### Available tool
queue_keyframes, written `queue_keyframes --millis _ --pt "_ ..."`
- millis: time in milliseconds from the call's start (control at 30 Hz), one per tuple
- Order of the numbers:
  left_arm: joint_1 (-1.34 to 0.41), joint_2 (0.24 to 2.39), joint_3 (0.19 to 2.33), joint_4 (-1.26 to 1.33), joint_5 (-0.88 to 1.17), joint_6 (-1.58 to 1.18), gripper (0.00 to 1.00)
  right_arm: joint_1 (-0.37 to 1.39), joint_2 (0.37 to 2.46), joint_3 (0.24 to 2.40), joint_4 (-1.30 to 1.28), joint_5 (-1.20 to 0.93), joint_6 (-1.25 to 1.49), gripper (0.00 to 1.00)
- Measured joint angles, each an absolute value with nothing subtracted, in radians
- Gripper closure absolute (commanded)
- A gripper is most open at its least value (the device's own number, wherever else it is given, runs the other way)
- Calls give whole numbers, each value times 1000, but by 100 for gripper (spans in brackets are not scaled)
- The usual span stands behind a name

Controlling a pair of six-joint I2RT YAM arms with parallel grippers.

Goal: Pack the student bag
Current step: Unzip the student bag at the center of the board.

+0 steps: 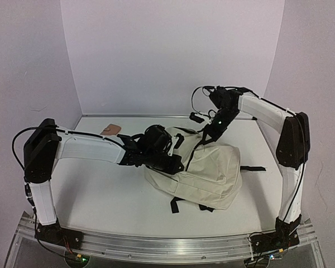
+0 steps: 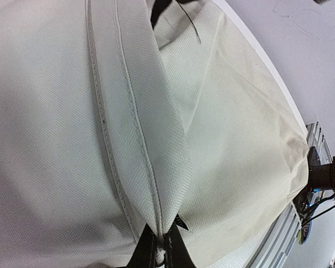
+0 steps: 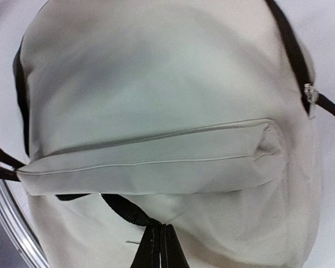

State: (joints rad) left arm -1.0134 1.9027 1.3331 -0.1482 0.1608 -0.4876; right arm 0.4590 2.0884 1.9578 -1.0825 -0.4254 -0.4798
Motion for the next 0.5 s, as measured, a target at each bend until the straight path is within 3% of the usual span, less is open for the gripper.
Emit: queue_keyframes --millis 500 --pt "-1009 1879 1302 -141 161 -504 100 391 2357 2261 -1085 -277 -481 100"
